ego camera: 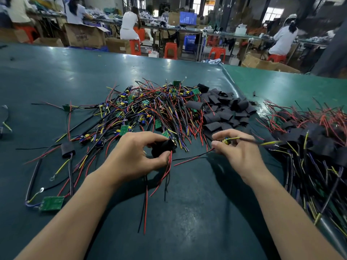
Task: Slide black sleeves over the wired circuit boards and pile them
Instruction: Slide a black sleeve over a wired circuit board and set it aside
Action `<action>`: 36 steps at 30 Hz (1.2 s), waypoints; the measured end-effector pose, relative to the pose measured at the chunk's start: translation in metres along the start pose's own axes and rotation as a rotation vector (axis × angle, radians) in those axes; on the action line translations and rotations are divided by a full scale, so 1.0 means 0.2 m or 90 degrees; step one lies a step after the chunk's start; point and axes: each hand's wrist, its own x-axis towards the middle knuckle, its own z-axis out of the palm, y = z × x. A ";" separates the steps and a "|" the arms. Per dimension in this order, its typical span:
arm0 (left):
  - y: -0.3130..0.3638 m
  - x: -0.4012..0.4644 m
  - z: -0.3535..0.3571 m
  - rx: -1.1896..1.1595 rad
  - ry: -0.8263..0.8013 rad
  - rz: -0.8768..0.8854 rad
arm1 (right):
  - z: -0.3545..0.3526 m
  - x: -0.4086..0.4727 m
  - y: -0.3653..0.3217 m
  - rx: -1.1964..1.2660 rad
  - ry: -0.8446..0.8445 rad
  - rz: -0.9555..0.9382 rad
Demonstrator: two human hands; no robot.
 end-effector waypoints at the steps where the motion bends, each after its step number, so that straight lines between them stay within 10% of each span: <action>1: 0.00 0.00 0.00 -0.002 0.009 0.003 | -0.01 0.00 0.01 -0.042 0.004 -0.003; 10: -0.05 0.00 0.04 -0.002 0.011 0.003 | -0.04 0.01 -0.06 0.469 -0.009 0.109; 36: -0.03 0.01 0.09 0.020 0.060 0.018 | -0.05 0.01 -0.05 0.410 0.014 0.032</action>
